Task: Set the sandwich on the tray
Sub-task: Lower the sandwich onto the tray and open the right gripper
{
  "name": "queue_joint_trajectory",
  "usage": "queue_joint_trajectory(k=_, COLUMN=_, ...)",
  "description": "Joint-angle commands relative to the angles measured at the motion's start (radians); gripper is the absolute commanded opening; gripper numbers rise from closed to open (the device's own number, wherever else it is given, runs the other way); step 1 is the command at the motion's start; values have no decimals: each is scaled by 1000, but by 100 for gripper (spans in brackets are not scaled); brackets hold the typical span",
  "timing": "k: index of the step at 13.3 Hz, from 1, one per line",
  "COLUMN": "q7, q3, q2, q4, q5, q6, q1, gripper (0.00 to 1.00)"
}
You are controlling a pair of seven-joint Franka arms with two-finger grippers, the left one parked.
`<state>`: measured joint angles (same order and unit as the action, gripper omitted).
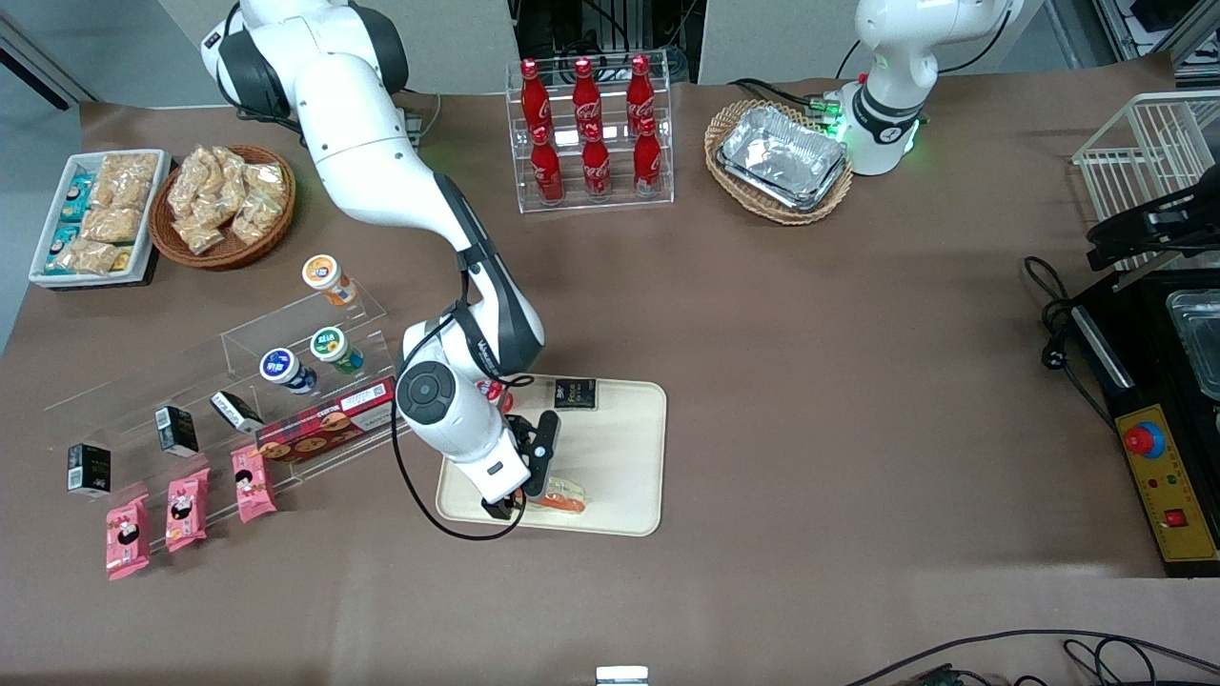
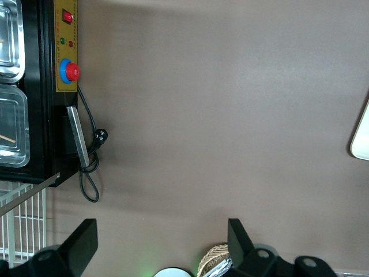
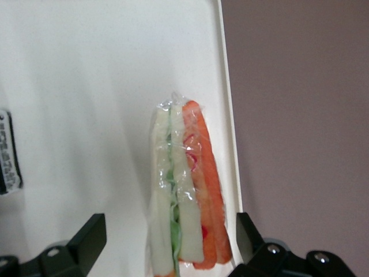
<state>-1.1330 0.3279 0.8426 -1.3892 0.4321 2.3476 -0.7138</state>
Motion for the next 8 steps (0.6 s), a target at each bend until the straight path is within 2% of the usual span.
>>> queue_joint_trajectory(k=1, q7=-16, q3=2, q2=-6, q4=30, q5=62, q6=-42, q1=5, gripper=100)
queue_joint_trajectory(k=6, q7=-2, q3=7, q2=-108, q4=32, q5=126, q6=-186, q1=19, gripper=100)
queue_joint_trajectory(k=8, q7=79, q3=13, q2=-180, q4=30, q5=131, q6=-272, q1=20, gripper=100)
